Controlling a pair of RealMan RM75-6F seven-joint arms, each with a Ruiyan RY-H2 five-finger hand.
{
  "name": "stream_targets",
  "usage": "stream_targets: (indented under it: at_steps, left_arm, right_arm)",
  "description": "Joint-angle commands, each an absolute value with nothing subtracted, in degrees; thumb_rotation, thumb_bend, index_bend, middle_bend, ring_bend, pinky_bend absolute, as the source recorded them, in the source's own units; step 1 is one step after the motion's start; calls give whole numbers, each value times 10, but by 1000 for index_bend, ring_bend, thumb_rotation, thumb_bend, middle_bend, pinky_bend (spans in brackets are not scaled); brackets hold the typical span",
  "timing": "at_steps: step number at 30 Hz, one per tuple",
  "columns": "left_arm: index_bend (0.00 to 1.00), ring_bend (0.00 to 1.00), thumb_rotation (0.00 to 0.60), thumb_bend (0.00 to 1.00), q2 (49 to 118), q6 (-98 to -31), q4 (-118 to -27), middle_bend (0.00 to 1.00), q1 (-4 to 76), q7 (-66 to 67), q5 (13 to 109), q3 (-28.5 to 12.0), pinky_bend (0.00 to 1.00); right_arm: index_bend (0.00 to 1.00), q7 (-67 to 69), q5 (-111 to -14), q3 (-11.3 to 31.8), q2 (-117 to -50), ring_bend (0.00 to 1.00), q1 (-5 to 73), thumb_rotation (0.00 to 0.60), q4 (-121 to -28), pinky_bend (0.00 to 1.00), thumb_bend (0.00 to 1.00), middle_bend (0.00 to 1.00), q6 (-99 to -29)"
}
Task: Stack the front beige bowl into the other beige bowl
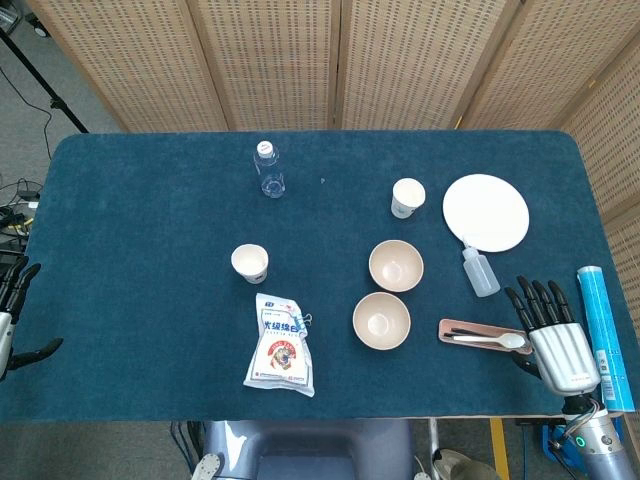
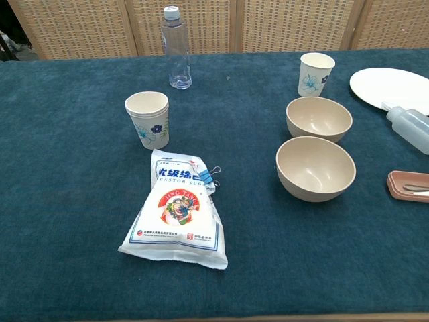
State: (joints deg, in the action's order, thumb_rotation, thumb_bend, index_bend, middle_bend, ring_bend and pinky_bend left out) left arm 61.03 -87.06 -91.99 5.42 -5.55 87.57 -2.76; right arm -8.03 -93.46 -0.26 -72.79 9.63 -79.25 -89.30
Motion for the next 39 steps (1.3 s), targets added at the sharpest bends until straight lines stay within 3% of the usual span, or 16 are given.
stream_targets:
  at_steps: [1,13,20,24,32,39]
  left_arm:
    - [0,0,600,0,610,-871,-920,0,54,-56,877,-27,0]
    - [0,0,600,0,605,-877,-917,0,49,-70,877,-26,0]
    - [0,0,600,0,605,-857,-915,0,56,-71,858,-32,0]
    - [0,0,600,0,607,-850,-908,0,58,-73,853,-33,0]
    - [0,0,600,0,605,-848,-903,0,58,-85,844,-38,0]
    - [0,0,600,0,603,-851,-900,0,56,-93,847,-38,0]
  right_arm:
    - [0,-74,-934,-1,-724,0,94,600,-798,0,0,0,-890]
    - [5,-8,-1009,-31,-722,0,160,600,-862,0,0,0,-794]
    - [117,-37,-1027,-16,-770,0,227,600,-876,0,0,5,-705]
    - [194,-61,-1012,-2,-803,0,249,600,-870,0,0,63,-672]
    - [304,-91,-987,11,-852,46,268,600,-844,0,0,160,-642]
    - [358,-92,-976,10,-883,117,265,600,-791,0,0,229,-657]
